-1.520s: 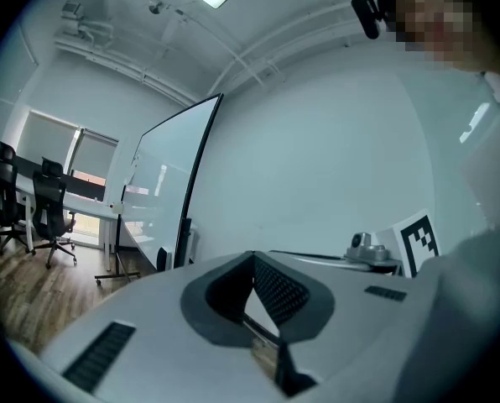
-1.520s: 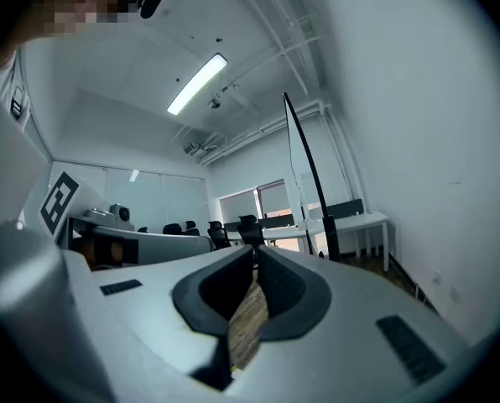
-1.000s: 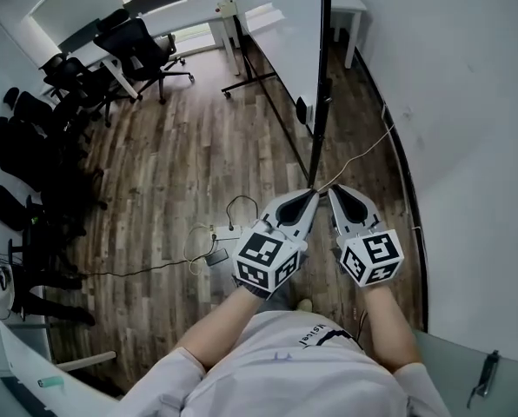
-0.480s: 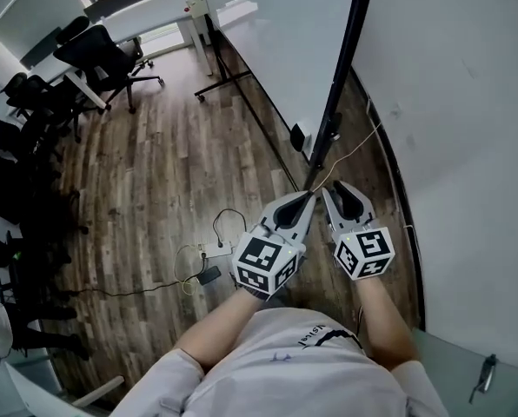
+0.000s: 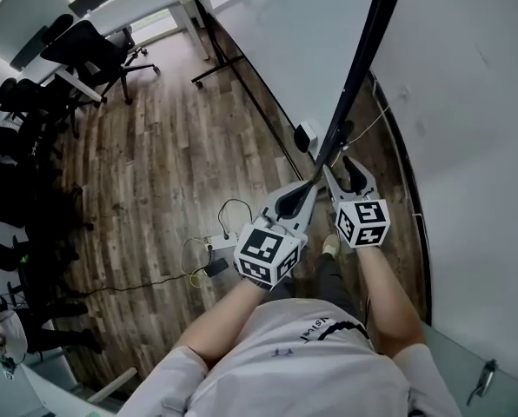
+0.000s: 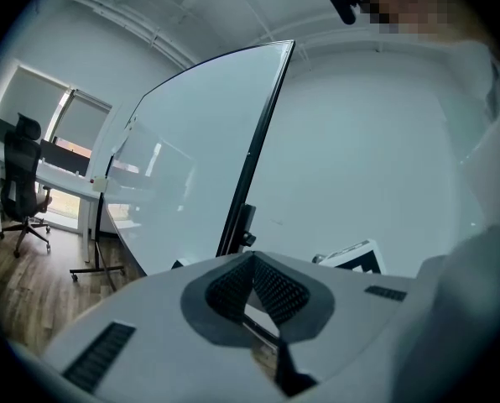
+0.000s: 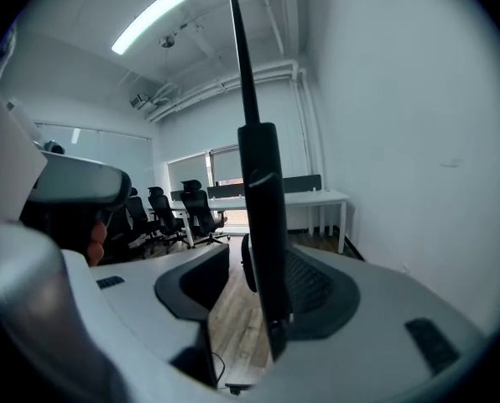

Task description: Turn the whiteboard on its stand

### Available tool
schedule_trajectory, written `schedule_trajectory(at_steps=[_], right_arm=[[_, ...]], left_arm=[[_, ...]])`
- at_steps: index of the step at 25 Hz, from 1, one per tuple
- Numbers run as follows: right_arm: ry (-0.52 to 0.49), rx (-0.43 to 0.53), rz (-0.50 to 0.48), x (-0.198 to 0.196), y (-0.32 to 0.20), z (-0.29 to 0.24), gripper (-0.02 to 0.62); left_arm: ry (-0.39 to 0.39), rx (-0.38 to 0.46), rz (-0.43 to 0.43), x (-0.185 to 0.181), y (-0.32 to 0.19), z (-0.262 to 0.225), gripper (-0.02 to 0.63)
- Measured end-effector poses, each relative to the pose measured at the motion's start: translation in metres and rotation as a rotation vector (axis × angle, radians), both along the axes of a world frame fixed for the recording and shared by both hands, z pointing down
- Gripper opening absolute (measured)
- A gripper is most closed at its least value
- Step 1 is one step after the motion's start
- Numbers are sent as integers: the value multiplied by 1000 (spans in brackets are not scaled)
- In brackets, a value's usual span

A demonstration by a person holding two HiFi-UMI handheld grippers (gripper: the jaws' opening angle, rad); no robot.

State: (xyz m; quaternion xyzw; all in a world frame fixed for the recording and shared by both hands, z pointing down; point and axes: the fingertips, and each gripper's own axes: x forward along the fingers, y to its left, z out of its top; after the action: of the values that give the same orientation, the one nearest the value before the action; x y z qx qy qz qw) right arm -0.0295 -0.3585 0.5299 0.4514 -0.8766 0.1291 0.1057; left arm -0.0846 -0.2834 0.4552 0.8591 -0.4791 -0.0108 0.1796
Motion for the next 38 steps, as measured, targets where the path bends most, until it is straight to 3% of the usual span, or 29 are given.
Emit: schedule_trajectory(at_steps=[13,18,23,33,38], right_arm=[[125,24,-83,-16,-52,47,210],[118,20,-98,-18,-52,49,201],[129,7,-104,-14,-47,47,199],[149,-22,-55,24,-17,45,199],[161,-36,-10,52,1,52,199]], left_arm=[[-61,-35,-78,2,-40,20,11],[-66,-56,-82,-2,-36,29,11],[-49,-76,-65,-6,-30,31,11],[-31,-39,0,-8,-9,19,11],[-17,-45,58,9,5,30,11]])
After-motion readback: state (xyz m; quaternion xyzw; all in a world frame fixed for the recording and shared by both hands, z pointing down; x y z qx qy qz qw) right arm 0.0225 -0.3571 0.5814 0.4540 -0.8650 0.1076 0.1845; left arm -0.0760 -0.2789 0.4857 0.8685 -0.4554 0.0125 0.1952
